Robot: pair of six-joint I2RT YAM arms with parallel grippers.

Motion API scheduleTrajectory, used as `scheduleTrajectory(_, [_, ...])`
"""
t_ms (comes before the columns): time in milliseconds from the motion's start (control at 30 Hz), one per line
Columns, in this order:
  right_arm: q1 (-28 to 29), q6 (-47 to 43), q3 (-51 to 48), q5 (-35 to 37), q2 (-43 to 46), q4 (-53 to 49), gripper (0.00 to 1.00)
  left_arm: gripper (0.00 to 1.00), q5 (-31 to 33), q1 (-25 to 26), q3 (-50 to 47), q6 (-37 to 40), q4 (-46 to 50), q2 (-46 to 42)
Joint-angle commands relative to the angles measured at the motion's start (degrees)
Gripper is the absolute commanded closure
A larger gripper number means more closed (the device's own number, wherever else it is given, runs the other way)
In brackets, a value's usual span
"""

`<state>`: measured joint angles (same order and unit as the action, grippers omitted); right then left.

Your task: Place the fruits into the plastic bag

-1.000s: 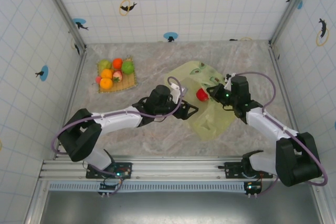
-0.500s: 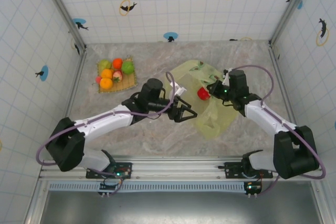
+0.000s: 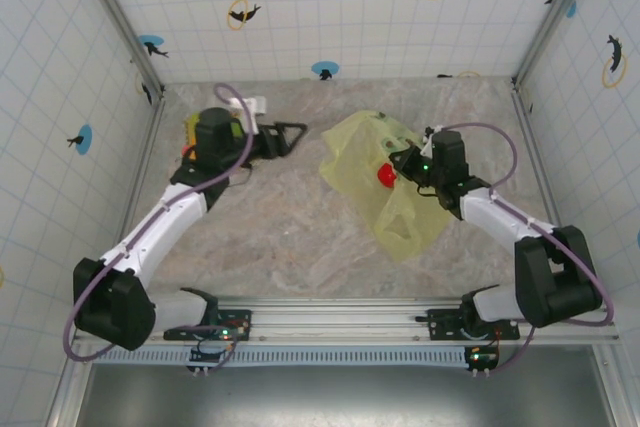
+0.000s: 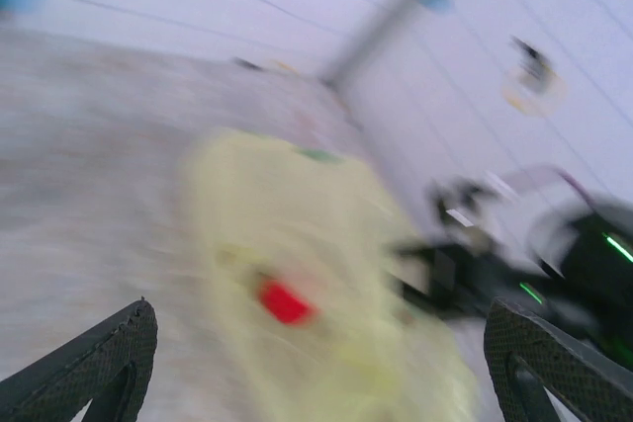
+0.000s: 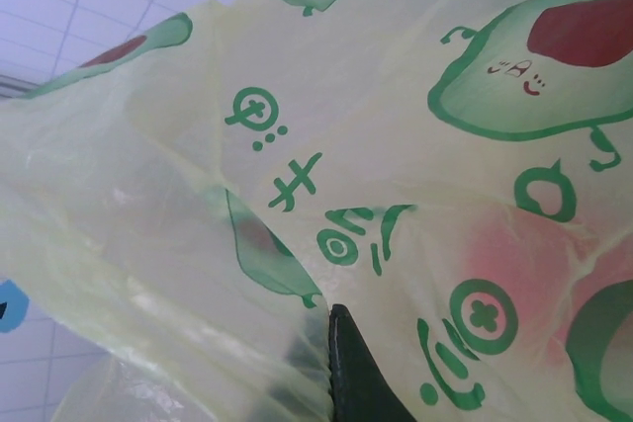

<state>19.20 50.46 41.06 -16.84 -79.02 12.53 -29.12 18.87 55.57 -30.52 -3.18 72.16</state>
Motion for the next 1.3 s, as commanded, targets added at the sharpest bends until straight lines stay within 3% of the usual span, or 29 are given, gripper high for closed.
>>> scheduleTrajectory(0, [1.74,0.59,2.24,1.41,-2.62,2.50,1.00,0.12,15.81,-7.35,1.89,-2.17,7.82,1.00])
scheduleTrajectory(200, [3.55,-6.09,7.35,2.73,-4.88,-4.22,1.00,0.10,33.95,-15.00,5.69,4.71,16.85,8.89])
scheduleTrajectory(300, [3.99,-10.62,9.83,3.03,-5.52,-7.72,1.00,0.09,38.23,-17.19,8.45,8.48,21.82,14.75])
scheduleTrajectory(533, [3.92,-14.90,10.27,3.12,-5.18,-11.42,1.00,0.08,35.28,-21.04,10.79,11.66,26.08,24.49])
scheduleTrajectory(733, [3.15,-15.74,9.75,1.60,-4.68,-11.56,1.00,0.09,37.01,-21.64,12.22,13.05,27.15,29.28])
scheduleTrajectory(1267, [2.02,-15.15,8.08,0.95,-3.68,-10.78,1.00,0.24,35.46,-22.81,16.66,14.61,27.58,36.26])
